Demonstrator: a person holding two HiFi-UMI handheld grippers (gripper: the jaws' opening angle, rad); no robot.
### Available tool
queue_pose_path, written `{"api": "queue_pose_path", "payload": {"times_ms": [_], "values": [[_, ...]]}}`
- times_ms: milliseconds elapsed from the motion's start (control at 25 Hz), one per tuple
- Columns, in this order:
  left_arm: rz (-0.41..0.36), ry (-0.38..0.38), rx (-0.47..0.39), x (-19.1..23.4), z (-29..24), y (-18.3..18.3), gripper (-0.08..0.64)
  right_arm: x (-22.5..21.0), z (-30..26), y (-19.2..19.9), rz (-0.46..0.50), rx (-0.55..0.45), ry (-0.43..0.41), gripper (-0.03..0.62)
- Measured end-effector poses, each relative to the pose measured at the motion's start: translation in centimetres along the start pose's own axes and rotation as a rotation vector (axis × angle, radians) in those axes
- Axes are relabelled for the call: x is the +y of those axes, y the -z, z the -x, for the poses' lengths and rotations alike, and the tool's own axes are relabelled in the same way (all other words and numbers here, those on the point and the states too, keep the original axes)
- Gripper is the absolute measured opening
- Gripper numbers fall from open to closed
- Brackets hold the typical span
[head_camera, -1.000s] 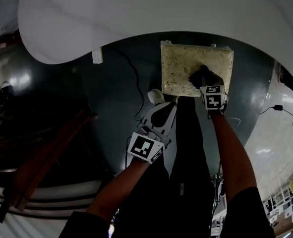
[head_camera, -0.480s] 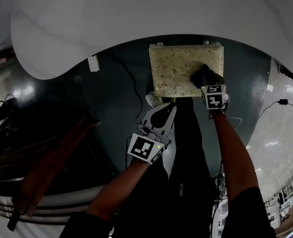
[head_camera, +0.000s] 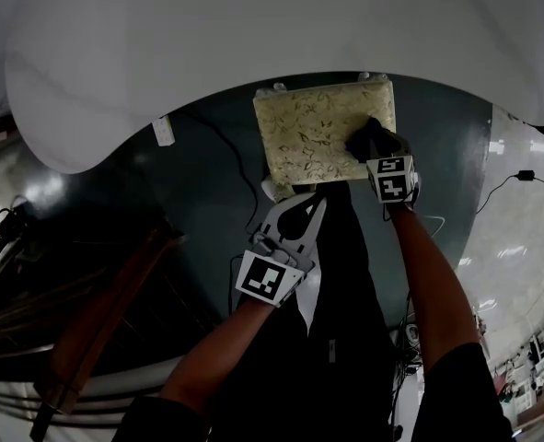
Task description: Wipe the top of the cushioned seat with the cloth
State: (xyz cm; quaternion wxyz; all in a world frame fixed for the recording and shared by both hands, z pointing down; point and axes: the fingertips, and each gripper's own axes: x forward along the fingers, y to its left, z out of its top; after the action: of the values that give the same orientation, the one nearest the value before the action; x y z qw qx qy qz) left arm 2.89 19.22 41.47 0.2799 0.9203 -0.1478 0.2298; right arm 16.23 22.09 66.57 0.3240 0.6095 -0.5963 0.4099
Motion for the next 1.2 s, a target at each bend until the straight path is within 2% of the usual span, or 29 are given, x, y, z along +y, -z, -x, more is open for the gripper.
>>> {"api": "queue_pose_path", "payload": {"times_ms": [120, 440, 640, 800, 1000, 1080, 1200], "values": [[-0.035, 0.029, -0.002, -0.9, -0.8, -0.6, 0.02, -0.4, 1.0, -0.4, -0.011, 0.023, 0.0, 0.101], [-0.006, 0.032, -0.001, -0.7, -1.9, -0.7, 0.02, -2.9, 0.4, 0.7, -0.061, -0.019, 0.042, 0.101], [-0.059, 0.052, 0.005, -1.0, -2.0, -0.9, 0.02, -4.3, 0.8, 1.0, -0.051, 0.004, 0.067, 0.101], [-0.06, 0.064, 0.006, -1.2, -2.2, -1.0, 0.02, -5.9, 0.7, 1.8, -0.084, 0.023, 0.108, 0.101], [-0.021, 0.047, -0.005, -0.5, -2.3, -1.0, 0.02, -8.7, 1.3, 3.3, -0.251, 0.074, 0.206, 0.1], [-0.034, 0.048, -0.014, -0.3, -2.0, -1.1, 0.02, -9.5, 2.7, 2.8, -0.302, 0.03, 0.247, 0.1], [-0.073, 0.065, -0.016, -0.6, -1.0, -1.2, 0.021, -8.5, 5.5, 0.5, -0.291, -0.04, 0.268, 0.1]]}}
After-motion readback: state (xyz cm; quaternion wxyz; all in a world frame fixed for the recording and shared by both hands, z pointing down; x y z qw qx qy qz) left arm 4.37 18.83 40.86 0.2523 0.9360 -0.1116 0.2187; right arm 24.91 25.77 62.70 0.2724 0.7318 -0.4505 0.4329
